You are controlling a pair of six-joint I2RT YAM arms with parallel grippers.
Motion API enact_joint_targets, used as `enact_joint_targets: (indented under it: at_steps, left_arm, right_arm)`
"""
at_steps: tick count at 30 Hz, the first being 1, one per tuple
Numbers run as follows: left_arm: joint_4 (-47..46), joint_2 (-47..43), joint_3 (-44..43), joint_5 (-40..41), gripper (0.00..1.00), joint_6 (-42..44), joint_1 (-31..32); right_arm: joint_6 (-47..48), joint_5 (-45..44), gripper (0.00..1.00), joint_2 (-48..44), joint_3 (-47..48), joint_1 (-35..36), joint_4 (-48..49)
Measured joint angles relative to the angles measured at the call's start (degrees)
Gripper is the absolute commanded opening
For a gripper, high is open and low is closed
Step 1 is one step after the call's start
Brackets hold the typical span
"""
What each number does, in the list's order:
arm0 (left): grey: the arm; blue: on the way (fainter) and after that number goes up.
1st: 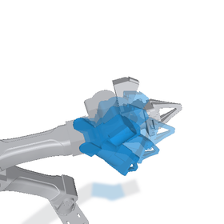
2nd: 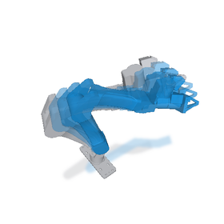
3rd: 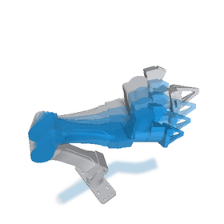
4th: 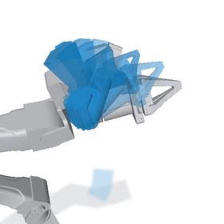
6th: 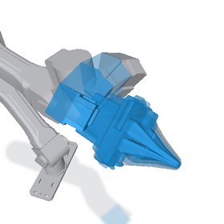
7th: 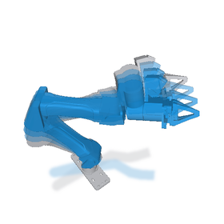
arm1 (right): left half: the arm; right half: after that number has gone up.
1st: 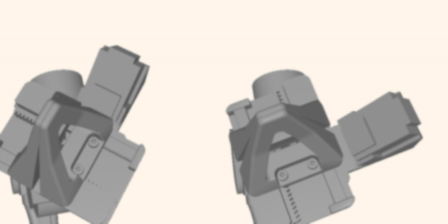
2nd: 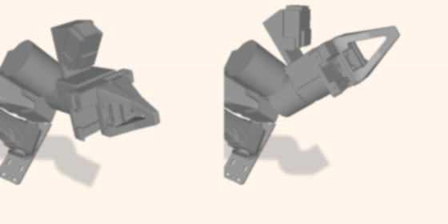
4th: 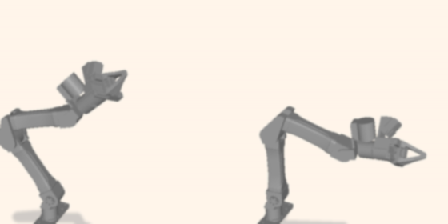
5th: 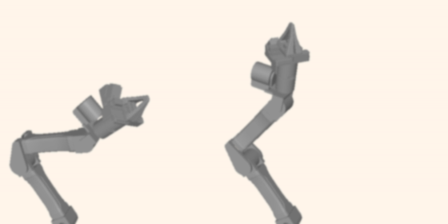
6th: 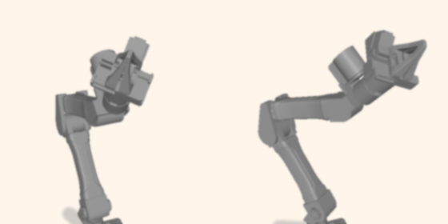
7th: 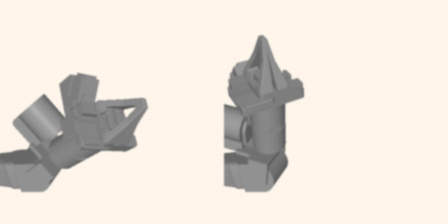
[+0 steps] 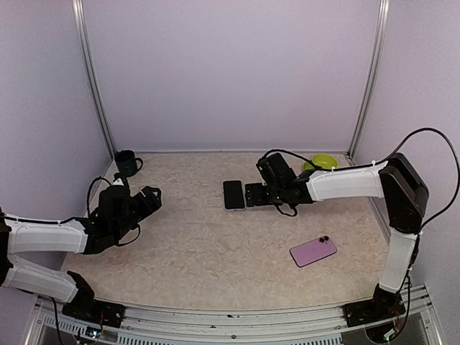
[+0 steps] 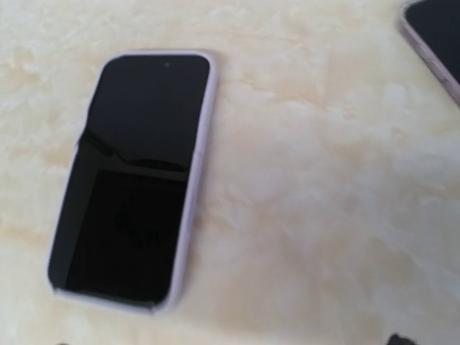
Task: Put the phone into the phone case
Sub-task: Pick up the phone case from the corner of the board.
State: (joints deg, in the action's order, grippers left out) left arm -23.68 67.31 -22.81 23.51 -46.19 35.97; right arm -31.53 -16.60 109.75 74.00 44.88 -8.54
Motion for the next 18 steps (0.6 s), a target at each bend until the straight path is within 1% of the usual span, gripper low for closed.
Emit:
enact_joint_targets:
  at_steps: [8,12,18]
  left_arm:
    - [6.01,4.98,-4.35,-0.83,0.86,-1.31,-9.05]
    - [8.59,8.41,-6.54,-1.73,0.85,-1.27,-12.96]
    - [10.62,14.71,-10.43,-4.52,0.8,0.22,-17.75]
  right_arm:
    - [0.9,1.95,0.9,-10.21,-11.17,0.02,2.19]
    - [1.01,2.51,0.9,-14.95,-14.73,0.11,2.54]
    - [1.07,2.36,0.89,-19.91,-17.92,0.11,2.71]
